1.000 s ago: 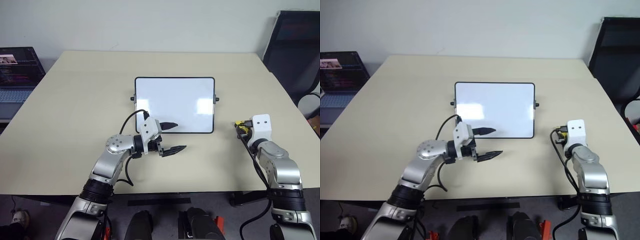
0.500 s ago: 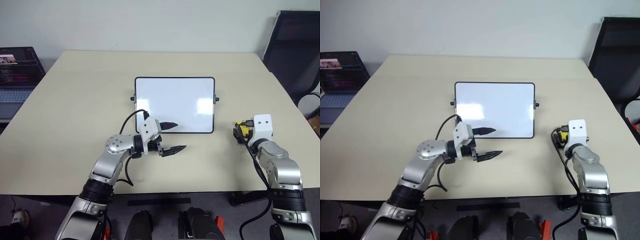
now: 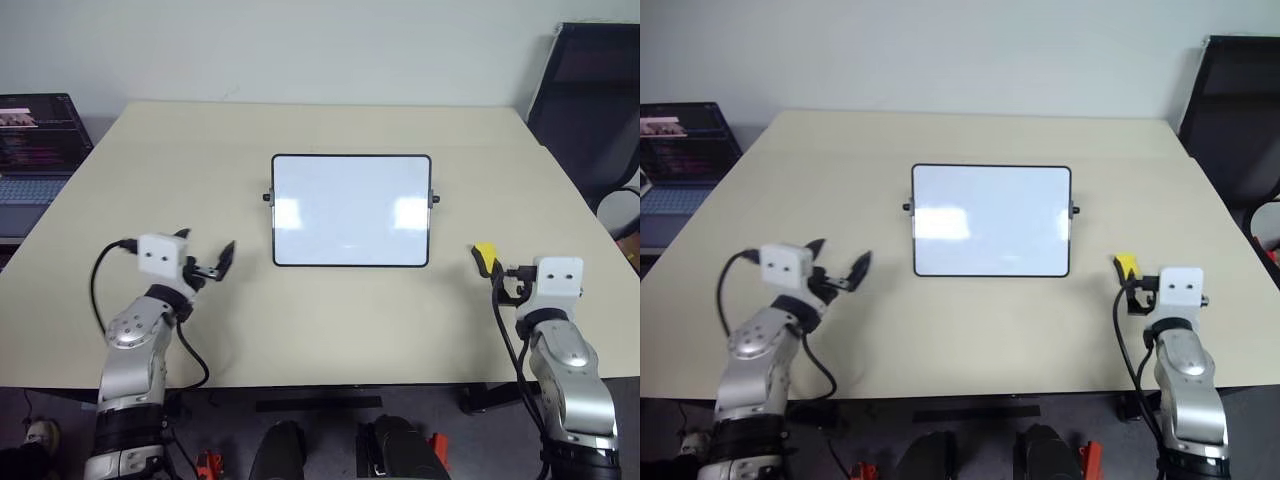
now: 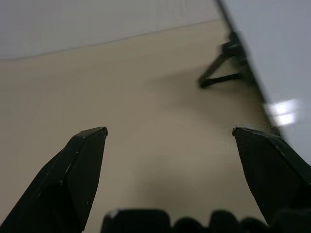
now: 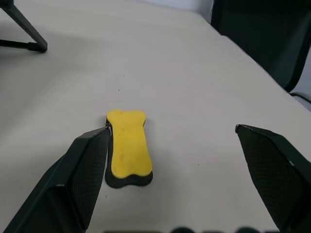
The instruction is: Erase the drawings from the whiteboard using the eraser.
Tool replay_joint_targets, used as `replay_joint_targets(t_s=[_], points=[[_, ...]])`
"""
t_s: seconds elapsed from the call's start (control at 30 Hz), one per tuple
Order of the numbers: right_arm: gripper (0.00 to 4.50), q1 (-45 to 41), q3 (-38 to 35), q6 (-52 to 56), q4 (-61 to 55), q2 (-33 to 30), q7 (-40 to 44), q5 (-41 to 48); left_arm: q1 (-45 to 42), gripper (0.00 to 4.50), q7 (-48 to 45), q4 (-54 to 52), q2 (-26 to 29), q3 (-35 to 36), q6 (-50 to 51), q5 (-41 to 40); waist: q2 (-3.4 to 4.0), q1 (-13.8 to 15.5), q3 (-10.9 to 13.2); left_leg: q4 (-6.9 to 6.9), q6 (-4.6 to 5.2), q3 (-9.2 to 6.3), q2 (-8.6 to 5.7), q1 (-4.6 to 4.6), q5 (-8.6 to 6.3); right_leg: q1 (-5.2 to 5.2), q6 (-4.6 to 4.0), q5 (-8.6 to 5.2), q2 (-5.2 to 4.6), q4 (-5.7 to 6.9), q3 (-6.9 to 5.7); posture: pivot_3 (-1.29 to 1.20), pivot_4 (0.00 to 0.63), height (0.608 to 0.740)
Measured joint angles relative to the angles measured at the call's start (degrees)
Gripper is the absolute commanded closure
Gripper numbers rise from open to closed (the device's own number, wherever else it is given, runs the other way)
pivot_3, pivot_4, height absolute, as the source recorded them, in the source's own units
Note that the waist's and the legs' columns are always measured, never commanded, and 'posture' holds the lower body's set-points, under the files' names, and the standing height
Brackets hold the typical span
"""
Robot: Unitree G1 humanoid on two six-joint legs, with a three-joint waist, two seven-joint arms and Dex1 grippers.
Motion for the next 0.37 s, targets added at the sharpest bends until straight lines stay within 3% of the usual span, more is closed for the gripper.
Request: replay_joint_targets(t_s=[0.13, 0.37], points=[[0.01, 5.28, -0.04, -6.09, 0.34, 2.12, -2.24, -2.43, 4.82, 0.00, 6.05, -1.17, -1.61, 3.91, 1.05, 0.01, -0.02, 0.13, -0.01, 0.01, 0.00, 0.01, 0.01, 0.03, 0.00, 0.04, 0.01, -0.02, -0.27, -0.01, 0.00, 0.00, 0.150, 0.740], [0.01, 10.11, 0.60, -8.25, 0.01, 4.39, -2.72, -3.11, 11.64, 0.00, 5.91, -12.58, -2.14, 3.58, 7.18, -1.67, -0.06, 0.14, -0.04, 0.01, -0.01, -0.01, 0.04, 0.11, 0.00, 0.08, -0.36, -0.23, -0.33, -0.01, 0.02, 0.00, 0.150, 0.740]])
